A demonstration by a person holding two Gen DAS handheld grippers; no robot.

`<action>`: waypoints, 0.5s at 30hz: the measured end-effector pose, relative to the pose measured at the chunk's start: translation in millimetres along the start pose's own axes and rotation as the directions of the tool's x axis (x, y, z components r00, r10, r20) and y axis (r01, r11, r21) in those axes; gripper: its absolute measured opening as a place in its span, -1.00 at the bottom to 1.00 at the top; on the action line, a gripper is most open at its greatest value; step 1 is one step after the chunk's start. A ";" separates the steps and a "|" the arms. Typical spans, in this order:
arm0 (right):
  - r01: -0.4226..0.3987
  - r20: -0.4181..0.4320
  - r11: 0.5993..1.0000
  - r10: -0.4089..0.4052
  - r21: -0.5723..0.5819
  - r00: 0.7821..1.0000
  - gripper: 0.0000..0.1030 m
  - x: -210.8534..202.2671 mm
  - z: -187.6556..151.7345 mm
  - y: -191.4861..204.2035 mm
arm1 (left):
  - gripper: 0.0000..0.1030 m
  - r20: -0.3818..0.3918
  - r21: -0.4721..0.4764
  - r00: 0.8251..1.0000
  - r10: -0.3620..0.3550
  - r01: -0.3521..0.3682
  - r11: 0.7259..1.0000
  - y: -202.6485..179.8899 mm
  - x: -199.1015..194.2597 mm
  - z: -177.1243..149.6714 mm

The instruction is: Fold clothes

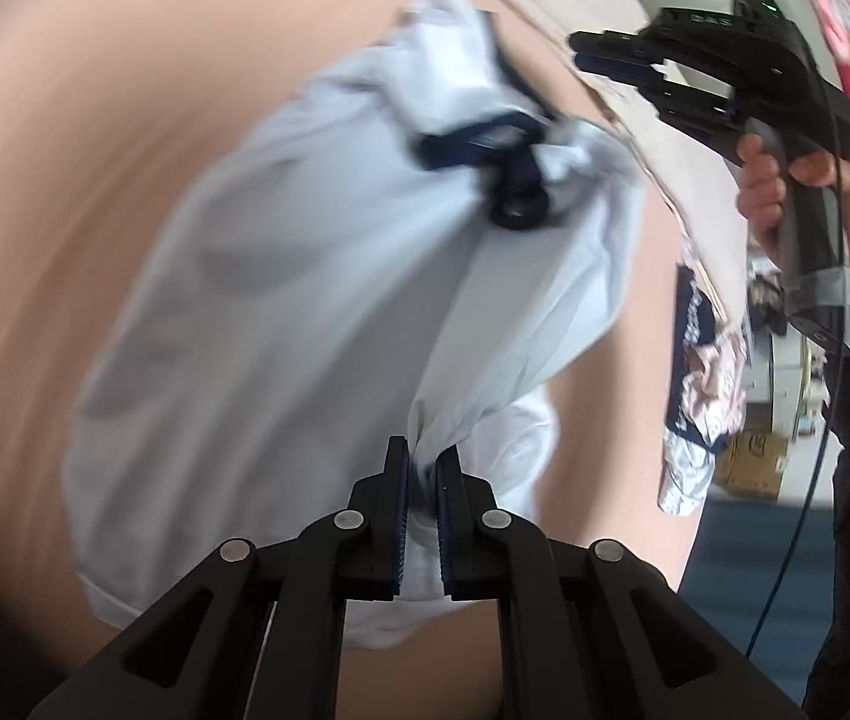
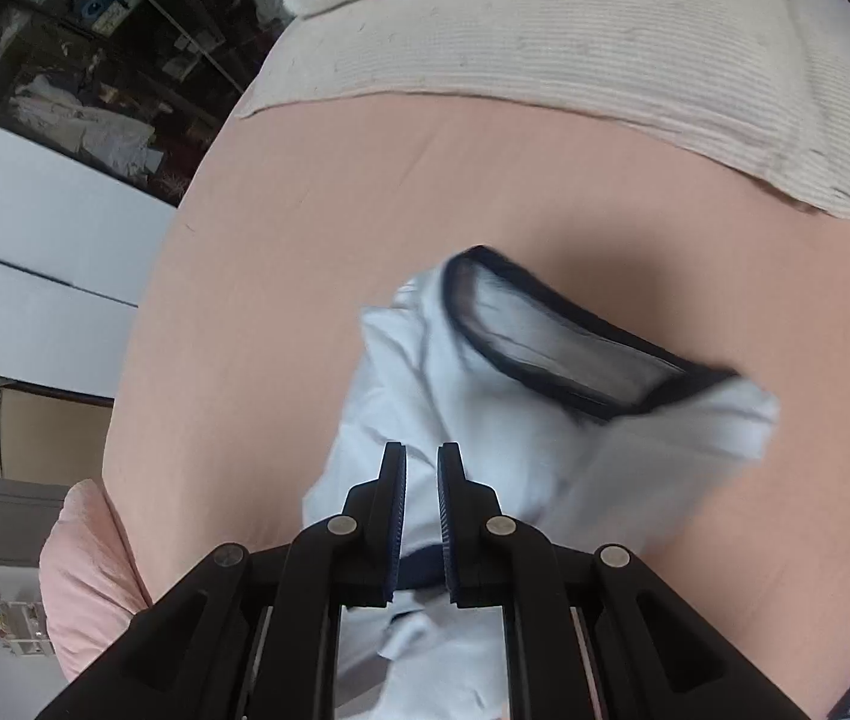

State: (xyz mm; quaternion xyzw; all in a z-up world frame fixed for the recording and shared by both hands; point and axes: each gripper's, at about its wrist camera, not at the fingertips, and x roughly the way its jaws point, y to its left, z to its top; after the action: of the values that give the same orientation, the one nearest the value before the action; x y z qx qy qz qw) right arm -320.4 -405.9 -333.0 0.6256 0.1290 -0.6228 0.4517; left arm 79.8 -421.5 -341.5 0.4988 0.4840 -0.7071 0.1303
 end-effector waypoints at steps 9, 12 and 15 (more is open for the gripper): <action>0.040 -0.009 0.998 -0.040 0.042 0.999 -0.06 -15.1 -5.4 6.5 | -0.82 -0.091 -0.113 0.996 0.025 -0.035 0.993 43.4 17.8 7.0; 0.089 0.023 0.994 -0.090 0.070 0.996 0.08 -34.6 -15.6 -14.4 | -0.51 -0.117 -0.127 0.993 0.017 -0.032 0.991 45.6 20.0 7.9; 0.061 0.030 0.993 -0.065 0.101 0.997 0.09 -51.1 -34.5 -30.7 | 0.77 -0.115 -0.087 0.992 0.051 -0.061 0.994 36.0 9.1 7.1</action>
State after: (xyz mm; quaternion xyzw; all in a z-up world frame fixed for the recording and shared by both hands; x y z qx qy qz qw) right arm -329.5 -343.2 -306.0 0.6326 0.1097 -0.6529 0.4019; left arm 95.4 -442.5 -368.8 0.5447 0.5079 -0.6514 0.1450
